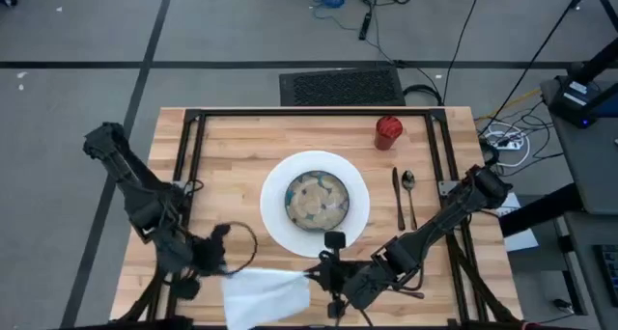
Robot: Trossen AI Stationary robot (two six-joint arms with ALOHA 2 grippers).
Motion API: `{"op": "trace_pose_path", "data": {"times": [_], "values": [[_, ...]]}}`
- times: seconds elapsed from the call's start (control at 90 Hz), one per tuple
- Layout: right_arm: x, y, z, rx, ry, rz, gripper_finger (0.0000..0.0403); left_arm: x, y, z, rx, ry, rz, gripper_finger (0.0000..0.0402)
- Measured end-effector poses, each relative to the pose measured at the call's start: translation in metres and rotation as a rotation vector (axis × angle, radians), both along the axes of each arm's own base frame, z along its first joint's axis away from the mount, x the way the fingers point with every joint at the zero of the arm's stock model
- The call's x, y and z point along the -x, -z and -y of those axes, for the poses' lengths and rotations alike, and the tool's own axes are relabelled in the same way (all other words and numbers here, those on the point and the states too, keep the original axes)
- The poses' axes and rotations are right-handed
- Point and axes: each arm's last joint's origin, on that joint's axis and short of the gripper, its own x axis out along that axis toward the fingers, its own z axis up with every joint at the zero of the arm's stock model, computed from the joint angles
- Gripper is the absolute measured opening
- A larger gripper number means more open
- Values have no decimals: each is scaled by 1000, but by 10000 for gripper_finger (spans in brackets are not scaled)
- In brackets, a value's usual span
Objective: Set table place
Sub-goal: Fold the white table napkin
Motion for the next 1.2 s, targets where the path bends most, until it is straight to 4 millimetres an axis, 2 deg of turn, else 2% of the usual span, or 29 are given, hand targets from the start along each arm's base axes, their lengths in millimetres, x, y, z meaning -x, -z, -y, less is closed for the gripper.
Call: {"op": "trace_pose_path", "data": {"times": [0.089,0.189,0.344,0.5,0.711,0.778,0.856,0.956,1.2], "values": [[-11,18,14,43,71,-63,0,-5,13,-8,-63,-68,-14,0],[-19,30,27,53,114,-115,0,-10,17,-10,-68,-90,-24,0],[-21,32,32,72,125,-135,0,-9,17,-8,1,-71,-70,0],[-4,15,14,79,25,-108,0,-4,9,1,111,-19,-116,0],[23,-10,-22,-48,-146,-33,0,3,-27,24,248,93,-1,0],[28,-15,-30,-73,-170,-6,0,4,-35,29,234,117,54,0],[31,-15,-33,-58,-178,-6,0,5,-33,29,141,108,105,0],[26,-5,-25,20,-103,-45,0,0,-13,26,6,42,101,0],[-10,61,9,150,75,-252,0,-24,83,8,-192,-157,-95,0]]}}
